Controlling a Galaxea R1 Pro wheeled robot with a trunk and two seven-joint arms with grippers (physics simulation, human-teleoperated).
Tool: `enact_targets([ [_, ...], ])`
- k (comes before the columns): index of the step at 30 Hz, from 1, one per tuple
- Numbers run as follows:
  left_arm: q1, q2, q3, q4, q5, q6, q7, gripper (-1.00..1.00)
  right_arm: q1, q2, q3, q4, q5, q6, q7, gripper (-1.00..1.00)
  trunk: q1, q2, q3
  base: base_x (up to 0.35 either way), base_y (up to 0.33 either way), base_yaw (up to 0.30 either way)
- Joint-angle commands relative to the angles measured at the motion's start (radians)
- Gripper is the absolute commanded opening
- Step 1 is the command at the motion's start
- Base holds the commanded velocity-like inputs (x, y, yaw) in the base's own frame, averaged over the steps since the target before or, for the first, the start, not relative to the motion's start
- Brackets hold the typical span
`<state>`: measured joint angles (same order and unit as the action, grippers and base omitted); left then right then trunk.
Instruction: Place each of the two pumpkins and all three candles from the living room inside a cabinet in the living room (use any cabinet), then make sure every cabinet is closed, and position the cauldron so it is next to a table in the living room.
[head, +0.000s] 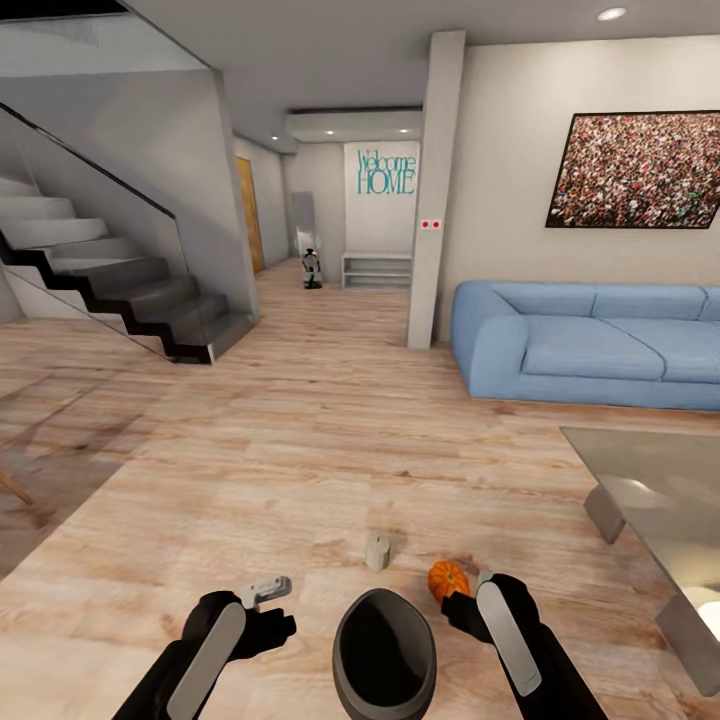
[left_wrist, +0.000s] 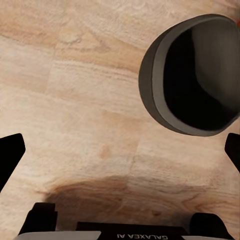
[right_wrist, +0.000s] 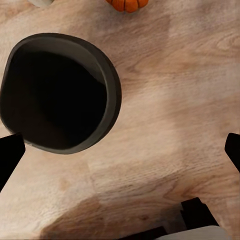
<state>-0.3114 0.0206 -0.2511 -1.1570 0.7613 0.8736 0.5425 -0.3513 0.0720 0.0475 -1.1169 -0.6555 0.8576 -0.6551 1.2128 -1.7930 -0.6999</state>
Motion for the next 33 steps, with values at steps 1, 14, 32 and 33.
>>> enact_targets([
  [1,0.0,-0.001,0.0,0.0,-0.001,0.0,0.001,1.0,0.0,0.0,0.0,0.002,0.0,0.001,0.001,1.0,0.0,0.0,0.0,0.005,-0.006,0.0],
  [14,0.0,-0.119,-0.008,0.009,-0.006,-0.001,0.011,1.0,0.0,0.001,0.085,0.017,-0.001,-0.003,0.074,1.0,0.05,-0.091,-0.041,0.001,-0.001,0.0],
  [32,0.0,-0.137,-0.063,0.033,-0.04,-0.089,0.01,1.0,-0.003,0.02,0.206,0.077,0.008,-0.135,0.077,1.0,0.119,-0.217,-0.097,0.0,0.0,0.0],
  [33,0.0,-0.137,-0.064,0.033,-0.04,-0.089,0.009,1.0,-0.003,0.019,0.207,0.077,0.008,-0.135,0.077,1.0,0.123,-0.224,-0.1,0.0,0.0,0.0],
])
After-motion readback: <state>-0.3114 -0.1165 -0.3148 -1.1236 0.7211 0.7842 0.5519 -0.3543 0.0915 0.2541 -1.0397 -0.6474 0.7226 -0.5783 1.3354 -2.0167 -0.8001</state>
